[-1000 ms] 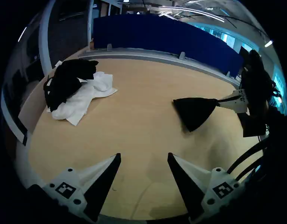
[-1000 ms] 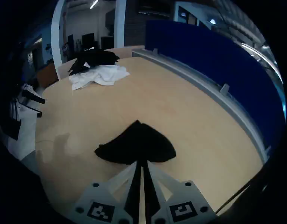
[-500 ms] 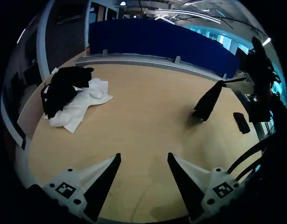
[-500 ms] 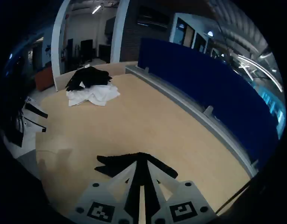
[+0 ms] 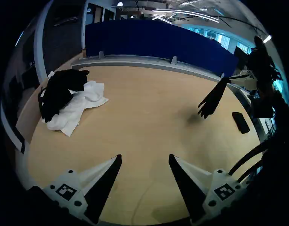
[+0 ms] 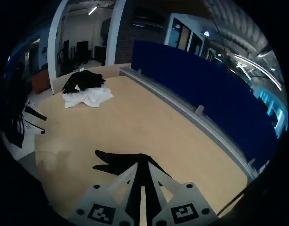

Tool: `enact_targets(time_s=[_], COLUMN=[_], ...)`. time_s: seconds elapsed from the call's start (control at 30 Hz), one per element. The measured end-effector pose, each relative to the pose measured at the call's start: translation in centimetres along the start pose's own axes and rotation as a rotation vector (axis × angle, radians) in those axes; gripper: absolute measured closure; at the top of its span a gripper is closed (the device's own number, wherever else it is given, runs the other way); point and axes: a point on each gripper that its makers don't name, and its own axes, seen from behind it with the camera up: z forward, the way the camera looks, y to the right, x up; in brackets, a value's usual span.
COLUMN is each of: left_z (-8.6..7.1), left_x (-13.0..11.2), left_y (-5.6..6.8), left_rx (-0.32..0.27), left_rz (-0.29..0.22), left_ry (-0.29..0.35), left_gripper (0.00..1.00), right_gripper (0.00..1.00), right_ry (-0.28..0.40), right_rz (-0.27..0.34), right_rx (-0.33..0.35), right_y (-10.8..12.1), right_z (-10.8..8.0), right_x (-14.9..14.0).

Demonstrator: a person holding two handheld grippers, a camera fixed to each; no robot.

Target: Fold towel

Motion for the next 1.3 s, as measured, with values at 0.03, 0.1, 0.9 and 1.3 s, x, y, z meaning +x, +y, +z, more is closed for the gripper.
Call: enact_targets(time_s=[0.03, 0.1, 0.9, 1.3], left_z=[0.0, 0.0, 0.9, 1.0], left_x=[0.0, 0.1, 0.0, 0.2], left_y=[0.1, 0.4, 3.2, 4.1], left_rx=[-0.001, -0.003, -0.027, -0.02], left_rz=[0.002, 0.006, 0.038, 0.054], left_ry=[-0.001, -0.001, -0.028, -0.052], left_gripper=[0.07, 0.07, 0.07, 0.08], right_gripper=[0.96, 0.96, 0.96, 0.96], right_ry=[0.002, 0.006, -0.03, -0.092], right_rz=[0.004, 0.01, 0.09, 0.134], right_rx=[-0.001, -0.003, -0.121, -0.204], right_y=[0.2, 0.6, 12.5, 21.0], right_z=[-0.2, -0.7, -7.6, -10.9], right_x=[0.0, -0.1, -5.6, -11.9])
